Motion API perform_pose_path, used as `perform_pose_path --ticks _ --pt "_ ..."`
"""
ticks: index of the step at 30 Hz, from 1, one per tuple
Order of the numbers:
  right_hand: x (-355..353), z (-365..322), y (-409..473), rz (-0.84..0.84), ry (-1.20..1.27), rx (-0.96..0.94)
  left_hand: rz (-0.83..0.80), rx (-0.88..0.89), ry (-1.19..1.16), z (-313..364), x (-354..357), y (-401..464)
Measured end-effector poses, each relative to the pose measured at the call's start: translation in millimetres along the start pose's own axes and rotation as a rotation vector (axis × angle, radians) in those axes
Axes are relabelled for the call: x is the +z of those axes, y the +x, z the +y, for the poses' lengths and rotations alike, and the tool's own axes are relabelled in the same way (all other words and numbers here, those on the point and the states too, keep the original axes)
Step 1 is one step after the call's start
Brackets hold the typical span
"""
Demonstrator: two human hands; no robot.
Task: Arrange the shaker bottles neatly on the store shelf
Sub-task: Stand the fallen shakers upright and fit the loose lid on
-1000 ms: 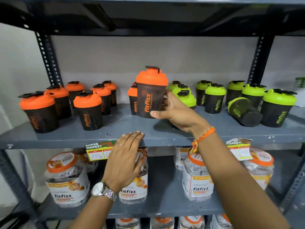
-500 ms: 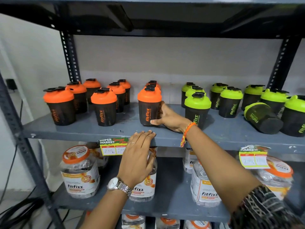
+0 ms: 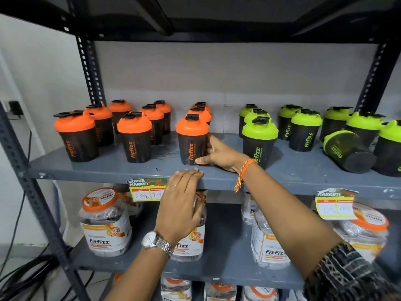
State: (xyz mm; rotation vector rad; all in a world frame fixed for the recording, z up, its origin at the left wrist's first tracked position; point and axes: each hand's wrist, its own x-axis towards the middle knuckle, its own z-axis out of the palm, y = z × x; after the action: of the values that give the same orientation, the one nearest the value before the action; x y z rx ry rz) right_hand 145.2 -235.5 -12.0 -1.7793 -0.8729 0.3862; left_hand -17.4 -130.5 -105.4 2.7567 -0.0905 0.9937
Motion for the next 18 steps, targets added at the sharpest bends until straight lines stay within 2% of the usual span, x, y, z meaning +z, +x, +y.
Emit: perform_pose_path --ticks 6,14,18 --pt "-6.5 -2.5 -19.1 0.046 0.088 0.002 0.011 -0.025 -0.016 3.0 -0.5 0.4" --pt "-23.0 5.5 -78.4 0.121 0.019 -0.047 0.084 -0.096 0.07 19.7 -2.4 5.0" --pt "-46.9 12.5 -127.9 0.122 0.002 -0.092 0.103 -0.061 0.087 43.9 12.0 9.4"
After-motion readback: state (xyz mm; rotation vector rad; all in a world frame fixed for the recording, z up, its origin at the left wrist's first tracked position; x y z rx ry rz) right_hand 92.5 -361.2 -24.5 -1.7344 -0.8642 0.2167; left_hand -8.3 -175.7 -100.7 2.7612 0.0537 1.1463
